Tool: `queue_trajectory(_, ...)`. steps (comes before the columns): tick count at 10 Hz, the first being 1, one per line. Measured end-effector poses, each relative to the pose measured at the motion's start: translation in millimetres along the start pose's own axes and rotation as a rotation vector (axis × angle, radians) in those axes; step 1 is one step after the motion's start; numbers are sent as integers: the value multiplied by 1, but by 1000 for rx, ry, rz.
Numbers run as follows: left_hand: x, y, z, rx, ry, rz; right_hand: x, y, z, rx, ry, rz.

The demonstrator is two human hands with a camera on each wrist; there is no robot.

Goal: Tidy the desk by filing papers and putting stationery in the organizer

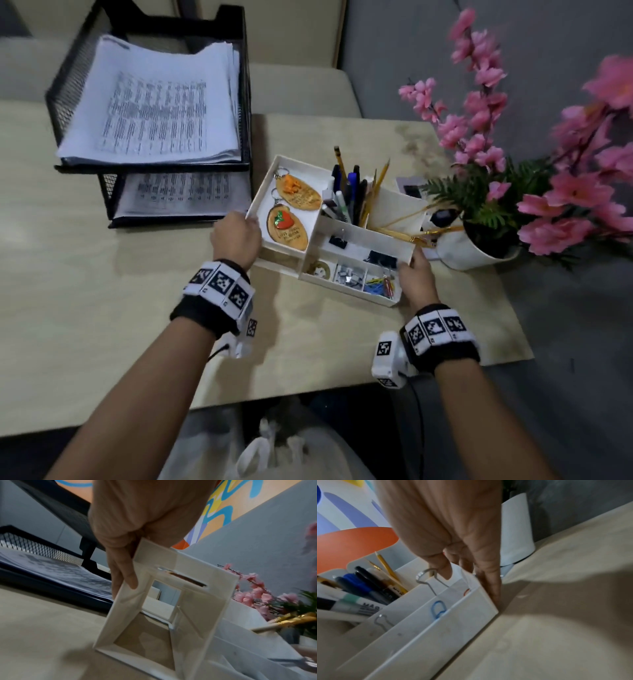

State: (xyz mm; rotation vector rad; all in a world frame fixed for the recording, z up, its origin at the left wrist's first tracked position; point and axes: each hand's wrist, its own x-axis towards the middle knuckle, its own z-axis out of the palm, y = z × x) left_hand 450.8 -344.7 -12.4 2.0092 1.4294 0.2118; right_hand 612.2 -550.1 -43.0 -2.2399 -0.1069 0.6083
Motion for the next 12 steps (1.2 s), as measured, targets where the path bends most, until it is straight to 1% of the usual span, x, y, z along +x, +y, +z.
queue_trajectory(1, 2, 2, 0, -40, 45, -49, 11, -11, 10, 38, -30, -37)
queue_trajectory(2, 10, 17, 5, -111, 73, -83, 33, -20, 18, 83, -13, -37)
queue_trajectory(3, 24, 34, 10, -190, 111, -111, 63, -27, 27, 117, 18, 1)
queue_trajectory(4, 46, 44, 14, -386, 174, -217, 75, -56, 30, 1, 28, 8)
queue_trajectory(5, 63, 42, 21, -657, 234, -358, 92, -74, 40, -141, 69, 3)
queue_trajectory(6, 71, 37, 30, -769, 312, -329, 101, -82, 53, -210, 88, 24)
queue_trajectory(7, 72, 39, 24, -671, 168, -344, 107, -83, 58, -241, 96, 40)
queue_trajectory(8, 74, 42, 16, -596, -36, -451, 111, -79, 60, -244, 69, 25)
queue_trajectory(9, 73, 44, 13, -546, -62, -424, 107, -81, 56, -250, 39, 6)
queue_trajectory(10, 69, 41, 7, -535, -85, -385, 99, -80, 48, -256, -30, 6)
queue_trajectory(11, 72, 36, -1, -547, -73, -347, 85, -85, 41, -266, -56, -39)
queue_trajectory(12, 64, 21, -7, -576, -108, -259, 54, -74, 34, -260, -17, -57)
